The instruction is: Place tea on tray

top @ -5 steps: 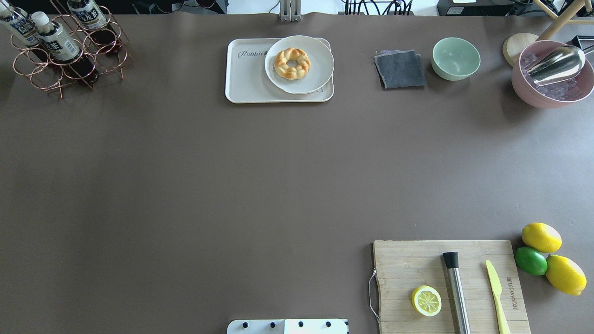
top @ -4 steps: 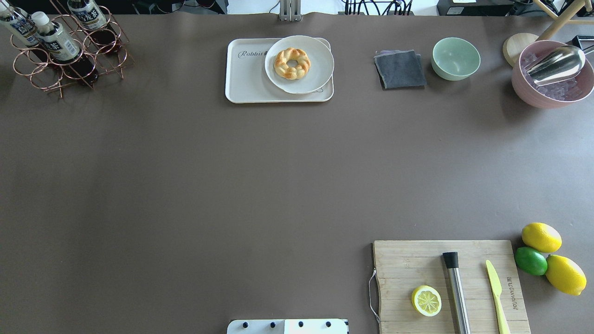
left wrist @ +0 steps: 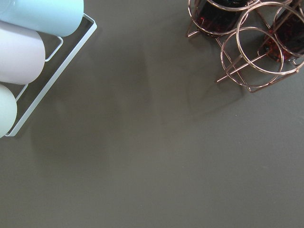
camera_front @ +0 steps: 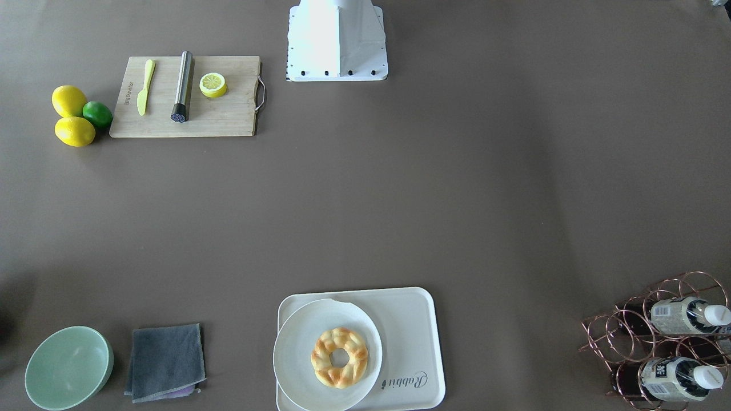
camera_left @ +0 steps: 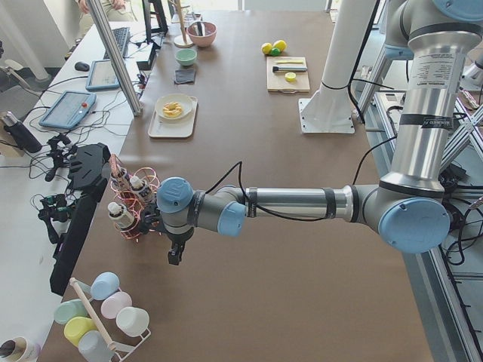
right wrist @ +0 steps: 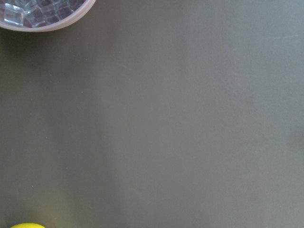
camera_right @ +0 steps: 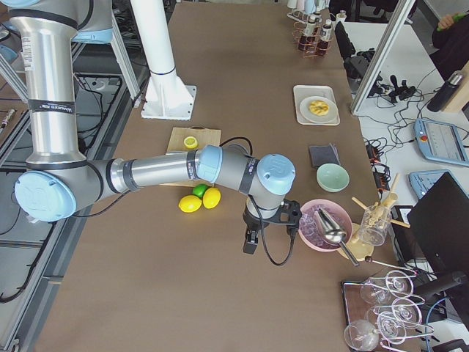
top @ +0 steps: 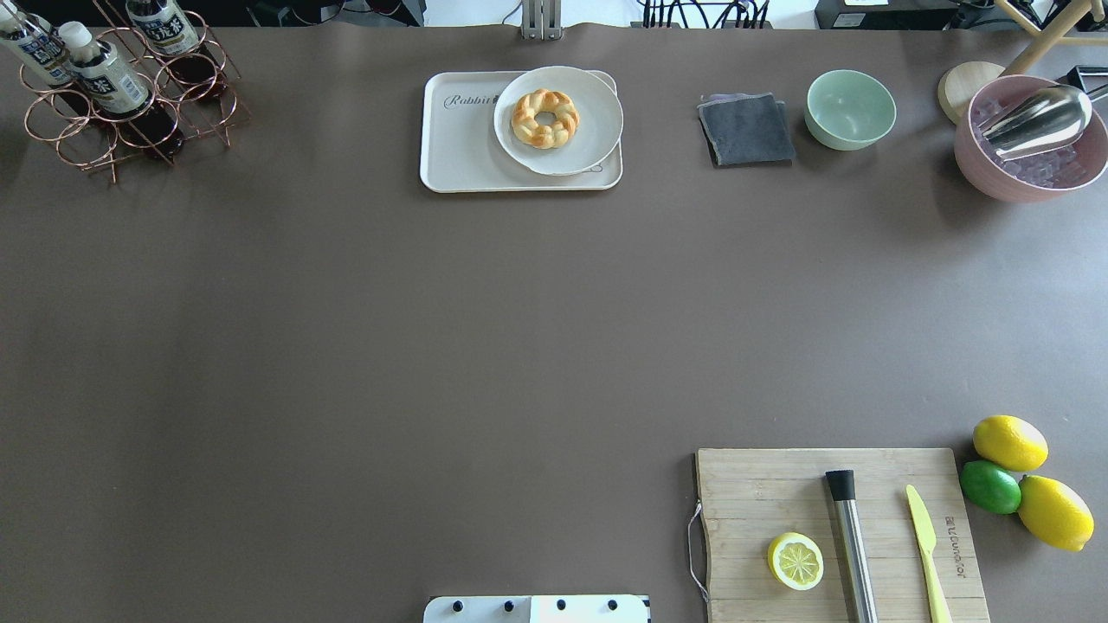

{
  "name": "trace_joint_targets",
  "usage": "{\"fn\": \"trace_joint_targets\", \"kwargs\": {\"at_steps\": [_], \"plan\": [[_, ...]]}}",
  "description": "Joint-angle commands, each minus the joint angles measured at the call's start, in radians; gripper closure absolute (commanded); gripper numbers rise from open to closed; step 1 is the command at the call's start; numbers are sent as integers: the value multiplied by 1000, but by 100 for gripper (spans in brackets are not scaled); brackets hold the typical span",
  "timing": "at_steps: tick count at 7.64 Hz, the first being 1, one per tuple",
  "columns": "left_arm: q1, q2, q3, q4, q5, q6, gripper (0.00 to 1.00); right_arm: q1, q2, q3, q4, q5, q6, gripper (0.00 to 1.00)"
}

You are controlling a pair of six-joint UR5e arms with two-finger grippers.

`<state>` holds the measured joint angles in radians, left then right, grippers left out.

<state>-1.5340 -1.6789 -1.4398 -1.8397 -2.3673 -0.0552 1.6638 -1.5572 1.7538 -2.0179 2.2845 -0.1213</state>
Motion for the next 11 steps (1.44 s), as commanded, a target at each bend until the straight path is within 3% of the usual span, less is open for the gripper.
{"fn": "trace_joint_targets", "kwargs": {"at_steps": [1, 11], "plan": [[0, -5, 1, 0, 2, -2, 2, -15, 6, -28, 5, -4, -1, 0], [0, -10, -7, -1, 2, -3, 2, -61, 25, -33, 5, 1, 11, 0]]}}
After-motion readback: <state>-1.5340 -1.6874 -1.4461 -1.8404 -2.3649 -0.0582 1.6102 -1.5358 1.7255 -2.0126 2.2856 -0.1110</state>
